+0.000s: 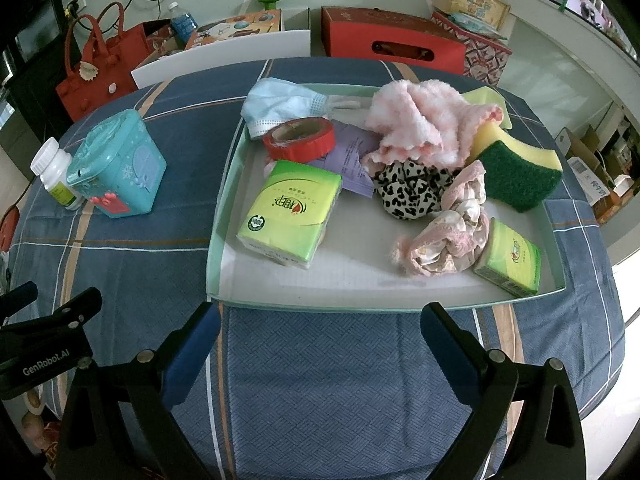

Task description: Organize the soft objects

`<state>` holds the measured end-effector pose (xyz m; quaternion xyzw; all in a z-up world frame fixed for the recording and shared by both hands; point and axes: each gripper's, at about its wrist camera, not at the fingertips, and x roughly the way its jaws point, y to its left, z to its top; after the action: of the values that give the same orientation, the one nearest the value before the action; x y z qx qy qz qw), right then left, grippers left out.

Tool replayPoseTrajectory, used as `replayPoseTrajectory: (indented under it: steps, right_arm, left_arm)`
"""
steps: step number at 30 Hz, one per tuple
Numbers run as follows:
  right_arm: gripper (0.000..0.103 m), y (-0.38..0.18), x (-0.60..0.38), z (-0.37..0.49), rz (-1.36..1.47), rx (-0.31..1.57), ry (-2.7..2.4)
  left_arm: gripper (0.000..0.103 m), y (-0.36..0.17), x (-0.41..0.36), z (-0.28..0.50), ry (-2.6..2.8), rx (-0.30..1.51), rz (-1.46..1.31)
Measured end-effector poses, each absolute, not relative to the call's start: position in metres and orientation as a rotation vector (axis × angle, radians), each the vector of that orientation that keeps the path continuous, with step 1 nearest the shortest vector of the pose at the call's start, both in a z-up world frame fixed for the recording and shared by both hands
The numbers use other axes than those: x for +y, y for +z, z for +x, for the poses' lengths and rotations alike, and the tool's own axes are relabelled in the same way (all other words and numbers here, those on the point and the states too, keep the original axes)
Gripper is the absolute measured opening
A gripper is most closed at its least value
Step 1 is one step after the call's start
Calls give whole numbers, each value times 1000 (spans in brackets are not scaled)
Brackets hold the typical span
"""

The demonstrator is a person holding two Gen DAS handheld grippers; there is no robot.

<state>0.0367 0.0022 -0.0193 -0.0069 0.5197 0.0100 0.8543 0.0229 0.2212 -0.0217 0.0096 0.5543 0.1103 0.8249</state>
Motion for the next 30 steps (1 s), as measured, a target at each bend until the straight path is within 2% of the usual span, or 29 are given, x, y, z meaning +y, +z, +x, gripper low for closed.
replayPoseTrajectory:
  steps: [30]
  right_arm:
    - [100, -23, 4, 38, -23, 1103, 18]
  left_arm:
    - [103, -25, 221, 24, 232, 1184, 14]
